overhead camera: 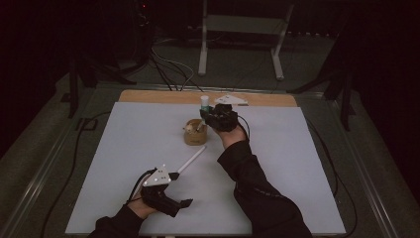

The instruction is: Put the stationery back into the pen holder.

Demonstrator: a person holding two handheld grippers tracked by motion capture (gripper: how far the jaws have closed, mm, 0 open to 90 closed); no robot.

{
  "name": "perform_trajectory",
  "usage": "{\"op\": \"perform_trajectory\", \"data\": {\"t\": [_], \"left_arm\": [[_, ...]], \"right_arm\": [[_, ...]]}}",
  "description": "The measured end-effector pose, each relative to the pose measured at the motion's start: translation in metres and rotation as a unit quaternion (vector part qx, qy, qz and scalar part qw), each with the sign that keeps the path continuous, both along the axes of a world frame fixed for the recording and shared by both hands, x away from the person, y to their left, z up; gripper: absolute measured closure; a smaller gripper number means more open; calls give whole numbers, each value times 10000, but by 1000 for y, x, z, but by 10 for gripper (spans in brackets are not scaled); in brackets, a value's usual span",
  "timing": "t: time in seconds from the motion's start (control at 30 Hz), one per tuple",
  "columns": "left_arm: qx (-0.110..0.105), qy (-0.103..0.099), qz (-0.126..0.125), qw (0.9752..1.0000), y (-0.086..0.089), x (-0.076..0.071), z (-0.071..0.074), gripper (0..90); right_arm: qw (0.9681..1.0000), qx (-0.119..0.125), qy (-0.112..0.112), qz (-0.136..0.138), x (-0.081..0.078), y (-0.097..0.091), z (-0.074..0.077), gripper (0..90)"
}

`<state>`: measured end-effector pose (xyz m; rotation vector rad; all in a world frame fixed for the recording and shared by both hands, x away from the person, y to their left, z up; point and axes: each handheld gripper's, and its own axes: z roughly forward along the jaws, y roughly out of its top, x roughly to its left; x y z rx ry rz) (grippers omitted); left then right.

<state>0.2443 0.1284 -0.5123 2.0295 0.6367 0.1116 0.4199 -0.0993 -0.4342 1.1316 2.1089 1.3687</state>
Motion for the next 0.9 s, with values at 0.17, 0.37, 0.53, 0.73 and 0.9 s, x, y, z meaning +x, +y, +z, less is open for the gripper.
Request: {"op": "perform_trajectory", "data": {"t": [0.17, 0.37, 0.53, 0.73, 0.9], "left_arm": [[19, 1, -9, 10000, 0, 0, 0, 6], [10, 12, 9, 10000, 0, 0, 0, 6], [1, 32, 16, 10000, 0, 0, 0, 6], [7, 36, 14, 10000, 0, 0, -1, 6], [6, 32, 17, 10000, 0, 1, -1, 6]], "right_arm": [[10000, 35, 56, 49, 2, 4, -9, 662], [9998, -61, 151, 88, 3, 10, -21, 662], [9996, -119, 222, 117, 4, 13, -29, 662], [9993, -175, 300, 124, 6, 13, -38, 662], [9990, -197, 390, 118, 7, 13, -45, 661]]}}
